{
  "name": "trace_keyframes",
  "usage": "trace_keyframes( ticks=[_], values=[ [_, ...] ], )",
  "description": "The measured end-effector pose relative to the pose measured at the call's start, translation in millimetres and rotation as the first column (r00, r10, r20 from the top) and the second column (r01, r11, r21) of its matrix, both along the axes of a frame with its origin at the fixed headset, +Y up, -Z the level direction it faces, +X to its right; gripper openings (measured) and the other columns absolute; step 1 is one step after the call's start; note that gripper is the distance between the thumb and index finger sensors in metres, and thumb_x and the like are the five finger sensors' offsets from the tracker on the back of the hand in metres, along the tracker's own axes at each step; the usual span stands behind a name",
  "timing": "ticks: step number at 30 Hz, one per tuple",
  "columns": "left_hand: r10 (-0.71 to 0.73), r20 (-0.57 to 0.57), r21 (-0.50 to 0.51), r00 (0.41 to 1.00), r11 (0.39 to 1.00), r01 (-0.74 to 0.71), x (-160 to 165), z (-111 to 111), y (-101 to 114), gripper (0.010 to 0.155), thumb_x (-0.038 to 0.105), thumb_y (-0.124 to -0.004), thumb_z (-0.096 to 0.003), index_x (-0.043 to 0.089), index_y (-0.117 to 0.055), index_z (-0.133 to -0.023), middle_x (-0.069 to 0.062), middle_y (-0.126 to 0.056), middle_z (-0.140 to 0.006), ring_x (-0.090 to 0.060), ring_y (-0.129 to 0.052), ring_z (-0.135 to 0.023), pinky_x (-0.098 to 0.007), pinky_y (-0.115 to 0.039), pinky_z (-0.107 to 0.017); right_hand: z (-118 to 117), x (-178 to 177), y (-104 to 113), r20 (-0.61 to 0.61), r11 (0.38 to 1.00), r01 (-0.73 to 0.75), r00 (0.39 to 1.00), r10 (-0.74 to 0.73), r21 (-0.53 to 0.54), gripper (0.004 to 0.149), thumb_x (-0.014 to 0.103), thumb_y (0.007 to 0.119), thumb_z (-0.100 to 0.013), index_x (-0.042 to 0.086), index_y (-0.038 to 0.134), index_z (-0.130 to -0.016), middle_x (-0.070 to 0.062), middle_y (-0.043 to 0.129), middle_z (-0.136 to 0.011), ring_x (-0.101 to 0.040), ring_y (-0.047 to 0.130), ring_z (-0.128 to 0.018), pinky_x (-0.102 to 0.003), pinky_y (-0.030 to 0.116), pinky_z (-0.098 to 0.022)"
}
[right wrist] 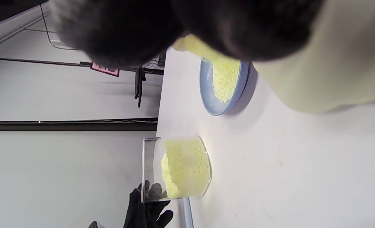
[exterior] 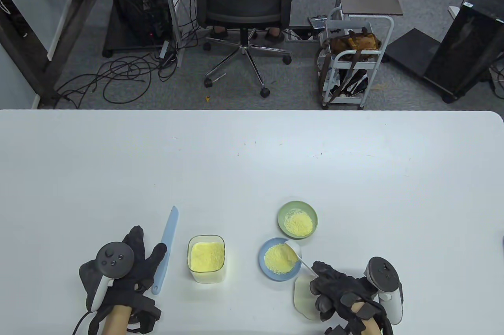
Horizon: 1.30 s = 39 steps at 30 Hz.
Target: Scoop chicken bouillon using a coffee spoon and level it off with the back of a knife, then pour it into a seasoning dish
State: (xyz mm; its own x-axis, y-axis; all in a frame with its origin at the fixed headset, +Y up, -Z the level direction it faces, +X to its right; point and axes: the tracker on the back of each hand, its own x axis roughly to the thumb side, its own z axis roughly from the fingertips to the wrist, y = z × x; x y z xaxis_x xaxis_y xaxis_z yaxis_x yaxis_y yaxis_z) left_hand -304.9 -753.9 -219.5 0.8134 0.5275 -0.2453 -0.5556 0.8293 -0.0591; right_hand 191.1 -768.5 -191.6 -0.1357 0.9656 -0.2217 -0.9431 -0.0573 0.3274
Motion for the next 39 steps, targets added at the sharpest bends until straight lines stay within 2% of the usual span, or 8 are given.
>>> trace_keyframes(
  ticks=[12,20,25,27,29,32,37,39],
  values=[
    [0.038,0.005,-0.011,0.999,0.999,-0.038,1.2,-0.9,-1.3,0.09,0.068,-0.06,-0.0447,0.014,-0.03,-0.11,-0.024,-0.044,-0.113,-0.04,-0.062,-0.103,-0.058,-0.056,-0.07,0.0,-6.4,14.1,0.014,0.987,-0.152,0.988,0.151,0.054,0.048,0.014,0.07,-0.04,-0.001,0.052,-0.081,-0.033,0.064,-0.059,-0.007,0.088,-0.02,-0.03,0.082,-0.01],
    [0.067,0.012,-0.015,0.998,0.998,-0.067,2.0,-1.6,-2.4,0.089,0.067,-0.06,-0.0453,0.014,-0.03,-0.11,-0.024,-0.045,-0.113,-0.04,-0.062,-0.103,-0.057,-0.056,-0.07,-1.9,-21.2,23.7,-0.106,0.994,0.044,0.994,-0.034,0.099,0.048,0.021,0.065,-0.048,-0.004,0.046,-0.083,-0.028,0.07,-0.059,0.001,0.092,-0.026,-0.022,0.088,-0.014],
    [0.083,0.022,-0.007,0.996,0.997,-0.083,3.0,-1.5,-2.2,0.088,0.068,-0.058,-0.0454,0.015,-0.03,-0.11,-0.023,-0.044,-0.113,-0.039,-0.062,-0.103,-0.057,-0.056,-0.071,0.4,-38.5,17.7,-0.241,0.992,0.119,0.965,-0.105,0.044,0.048,0.021,0.064,-0.05,-0.008,0.043,-0.083,-0.027,0.073,-0.059,0.002,0.095,-0.026,-0.022,0.091,-0.015],
    [0.142,0.07,0.091,0.987,0.985,-0.148,6.9,0.3,-0.3,0.087,0.071,-0.058,-0.0431,0.026,-0.025,-0.11,-0.016,-0.04,-0.116,-0.037,-0.06,-0.106,-0.057,-0.055,-0.072,0.2,-43.8,13.1,-0.263,0.992,0.127,0.958,-0.118,0.018,0.048,0.02,0.064,-0.05,-0.009,0.043,-0.082,-0.027,0.073,-0.058,0.002,0.095,-0.025,-0.022,0.091,-0.015],
    [0.195,0.185,0.29,0.963,0.926,-0.243,22.3,2.1,5.4,0.09,0.074,-0.061,-0.0398,0.03,-0.026,-0.11,-0.014,-0.039,-0.117,-0.036,-0.06,-0.106,-0.056,-0.056,-0.071,-0.7,-50.4,7.6,-0.281,0.989,0.146,0.949,-0.144,-0.011,0.048,0.02,0.064,-0.05,-0.009,0.043,-0.082,-0.028,0.073,-0.058,0.001,0.095,-0.025,-0.022,0.091,-0.014],
    [0.197,0.339,0.175,0.92,0.948,-0.267,46.0,3.8,6.3,0.096,0.077,-0.062,-0.0369,0.034,-0.019,-0.111,-0.009,-0.03,-0.121,-0.034,-0.05,-0.112,-0.058,-0.051,-0.075,-3.2,-58.2,6.2,-0.29,0.986,0.163,0.943,-0.164,-0.027,0.048,0.02,0.064,-0.05,-0.01,0.043,-0.082,-0.028,0.073,-0.058,0.001,0.095,-0.025,-0.023,0.09,-0.014],
    [0.126,0.415,0.083,0.901,0.981,-0.175,63.2,0.2,-7.6,0.098,0.077,-0.063,-0.037,0.034,-0.015,-0.111,-0.006,-0.025,-0.122,-0.034,-0.045,-0.115,-0.06,-0.047,-0.076,-15.2,-73.9,24.6,-0.268,0.982,0.187,0.947,-0.175,0.019,0.048,0.019,0.065,-0.049,-0.009,0.045,-0.082,-0.028,0.073,-0.058,0.0,0.094,-0.023,-0.024,0.089,-0.012],
    [0.116,0.42,0.066,0.9,0.985,-0.158,64.1,-1.5,-11.5,0.095,0.075,-0.066,-0.0381,0.033,-0.022,-0.111,-0.005,-0.028,-0.122,-0.033,-0.046,-0.114,-0.06,-0.047,-0.076,-22.5,-85.2,37.7,-0.295,0.983,0.177,0.943,-0.156,0.045,0.048,0.02,0.066,-0.049,-0.008,0.046,-0.083,-0.028,0.072,-0.058,-0.001,0.094,-0.023,-0.024,0.088,-0.012]
  ],
)
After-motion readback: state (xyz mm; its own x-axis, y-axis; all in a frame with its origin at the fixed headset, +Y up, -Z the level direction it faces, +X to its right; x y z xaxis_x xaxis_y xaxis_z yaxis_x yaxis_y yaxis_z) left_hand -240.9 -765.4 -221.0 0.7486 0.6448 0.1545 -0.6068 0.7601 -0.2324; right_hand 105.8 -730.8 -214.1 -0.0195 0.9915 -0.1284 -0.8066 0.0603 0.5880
